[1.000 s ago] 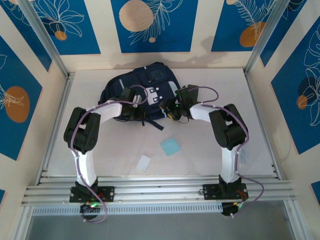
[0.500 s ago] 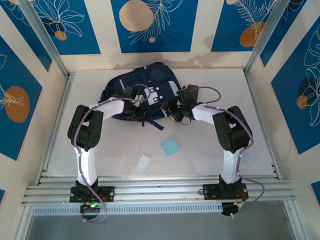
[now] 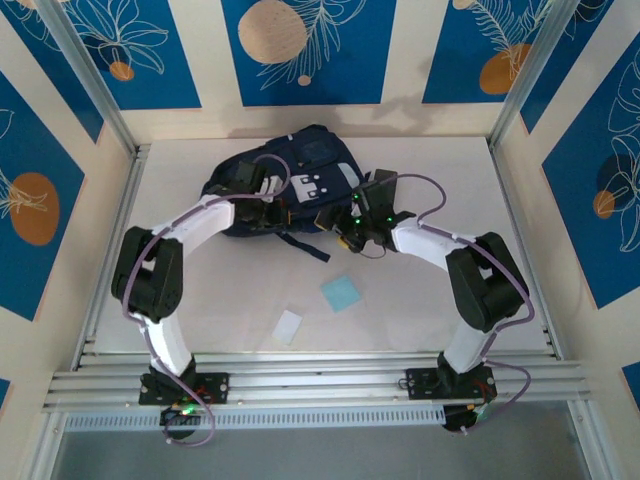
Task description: Pack books, pencil case, and school supplies into a backpack
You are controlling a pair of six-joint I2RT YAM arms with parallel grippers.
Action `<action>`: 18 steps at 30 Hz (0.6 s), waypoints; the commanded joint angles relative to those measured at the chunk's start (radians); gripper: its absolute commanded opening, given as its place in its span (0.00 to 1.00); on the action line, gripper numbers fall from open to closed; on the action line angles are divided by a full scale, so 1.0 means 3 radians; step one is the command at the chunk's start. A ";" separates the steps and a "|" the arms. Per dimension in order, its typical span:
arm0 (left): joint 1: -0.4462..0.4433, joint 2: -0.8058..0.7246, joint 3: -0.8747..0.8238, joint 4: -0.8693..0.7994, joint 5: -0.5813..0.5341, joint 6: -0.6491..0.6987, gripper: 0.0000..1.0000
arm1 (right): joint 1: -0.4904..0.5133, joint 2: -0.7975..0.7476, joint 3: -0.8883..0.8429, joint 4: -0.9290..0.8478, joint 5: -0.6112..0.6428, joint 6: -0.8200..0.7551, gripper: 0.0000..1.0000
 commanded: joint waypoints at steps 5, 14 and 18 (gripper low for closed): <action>-0.0112 -0.0347 -0.0134 -0.0081 0.0258 -0.0110 0.00 | 0.0169 0.0335 -0.0012 0.0673 -0.0101 0.0590 0.84; -0.0254 -0.0338 -0.0225 -0.0247 0.0400 -0.0030 0.00 | 0.0270 0.0738 0.0184 0.0956 0.0487 0.0712 0.78; -0.0262 -0.0312 -0.0154 -0.0554 0.0244 0.0182 0.00 | 0.0273 0.0836 0.0285 0.0910 0.0647 0.0492 0.40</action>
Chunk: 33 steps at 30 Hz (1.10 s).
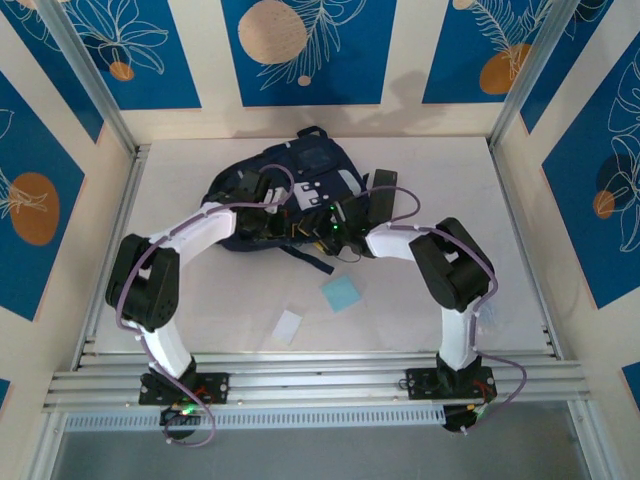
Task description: Pack books, pencil case, and school supplies into a backpack
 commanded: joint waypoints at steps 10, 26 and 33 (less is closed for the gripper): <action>0.0004 0.0061 0.0455 -0.1190 -0.0947 0.0897 0.00 | -0.0245 -0.0190 0.0084 -0.0279 0.0399 -0.1128 0.00; 0.0300 -0.0117 0.0413 -0.1548 -0.0930 0.0942 0.00 | -0.0770 0.0169 0.0820 -0.0918 -0.0121 -0.2070 0.00; 0.0131 -0.0236 0.0476 -0.1343 -0.0241 0.0659 0.00 | -0.0801 0.0281 0.1233 -0.1059 -0.0416 -0.1958 0.00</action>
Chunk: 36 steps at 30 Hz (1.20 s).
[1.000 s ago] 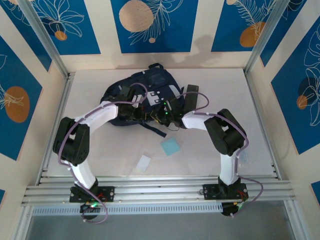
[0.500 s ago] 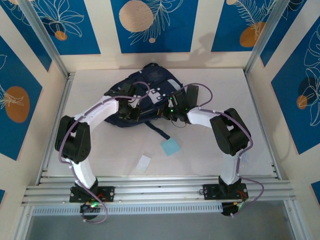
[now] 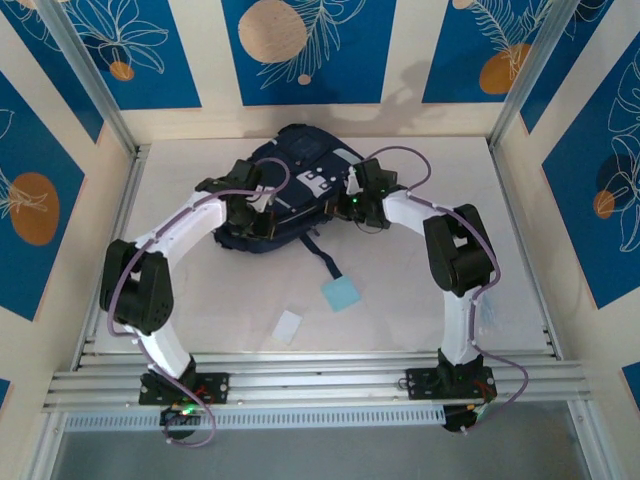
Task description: Pack books, pencil case, and school supplies into a backpack
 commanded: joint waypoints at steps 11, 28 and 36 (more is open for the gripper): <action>-0.0123 0.0264 0.0680 0.0034 0.0664 -0.0428 0.00 | -0.0043 -0.0918 -0.0896 0.0605 -0.0165 0.0911 0.82; -0.0184 0.0038 0.0460 -0.0194 0.0665 -0.0288 0.00 | 0.0583 -0.0255 -0.1021 0.1910 0.0403 0.1861 0.79; -0.0153 0.0062 0.0363 -0.0537 -0.0045 0.0023 0.00 | 0.0468 -0.0304 -0.1097 0.1857 0.0489 0.1644 0.00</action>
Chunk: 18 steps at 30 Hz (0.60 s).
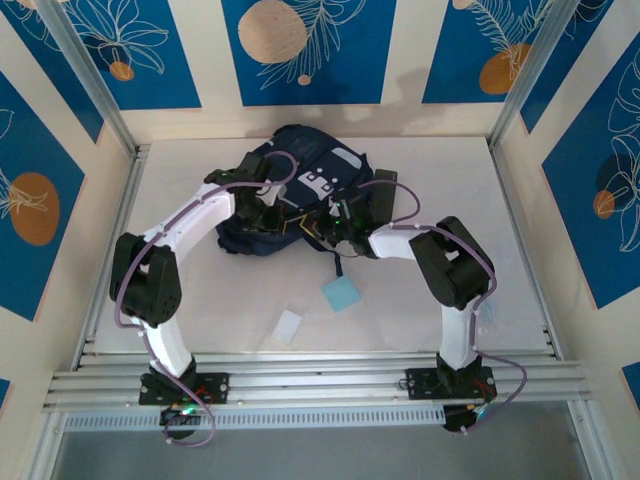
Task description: Pack books, pencil case, and school supplies into a backpack
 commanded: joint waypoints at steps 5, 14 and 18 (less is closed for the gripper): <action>0.0192 -0.0174 -0.0144 -0.0400 -0.0558 0.0285 0.00 | -0.0277 -0.0233 -0.0142 -0.0096 0.0179 -0.0390 0.00; 0.0585 0.0057 0.0122 -0.0273 -0.0667 0.0301 0.00 | -0.0523 -0.0150 0.0220 -0.0546 -0.0439 -0.0993 0.00; 0.0546 -0.0072 0.0060 -0.0283 -0.0262 0.0330 0.00 | -0.0669 0.0032 0.0663 -0.1018 -0.0559 -0.1538 0.00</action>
